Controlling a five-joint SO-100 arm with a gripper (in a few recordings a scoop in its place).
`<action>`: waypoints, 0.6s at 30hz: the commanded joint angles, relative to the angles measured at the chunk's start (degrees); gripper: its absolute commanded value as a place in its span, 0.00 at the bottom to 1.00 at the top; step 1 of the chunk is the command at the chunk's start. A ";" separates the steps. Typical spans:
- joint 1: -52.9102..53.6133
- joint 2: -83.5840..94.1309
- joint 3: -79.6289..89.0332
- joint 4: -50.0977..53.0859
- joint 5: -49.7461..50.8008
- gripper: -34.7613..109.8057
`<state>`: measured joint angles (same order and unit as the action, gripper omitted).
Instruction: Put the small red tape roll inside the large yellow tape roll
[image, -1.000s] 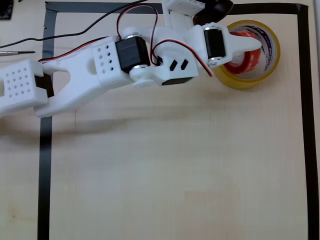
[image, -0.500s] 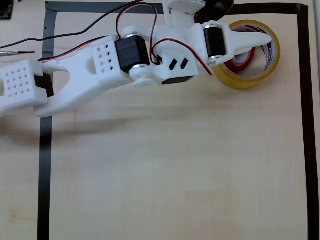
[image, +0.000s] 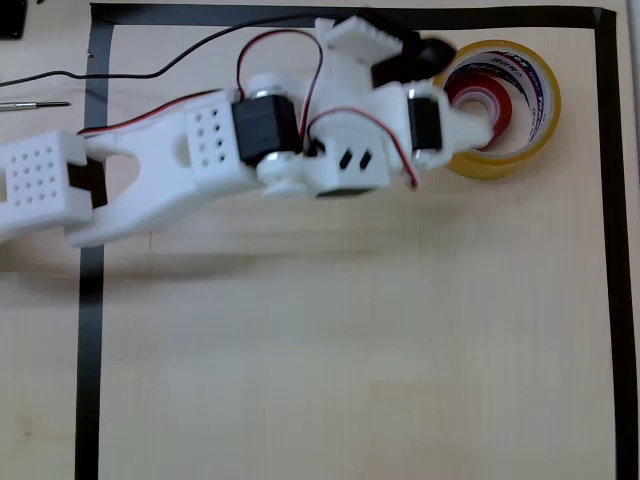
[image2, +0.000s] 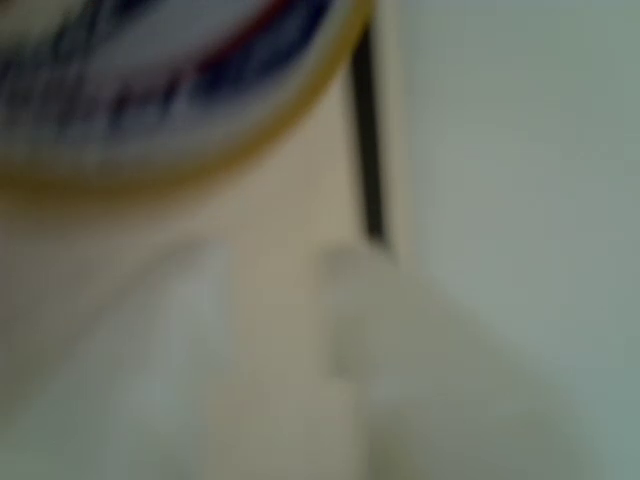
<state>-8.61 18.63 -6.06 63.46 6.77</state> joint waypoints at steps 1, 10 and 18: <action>1.49 18.98 -7.73 12.39 1.58 0.24; 0.97 30.94 -7.73 34.63 1.58 0.24; -0.79 48.34 10.20 40.17 1.67 0.24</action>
<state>-8.09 49.92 -2.37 102.74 6.77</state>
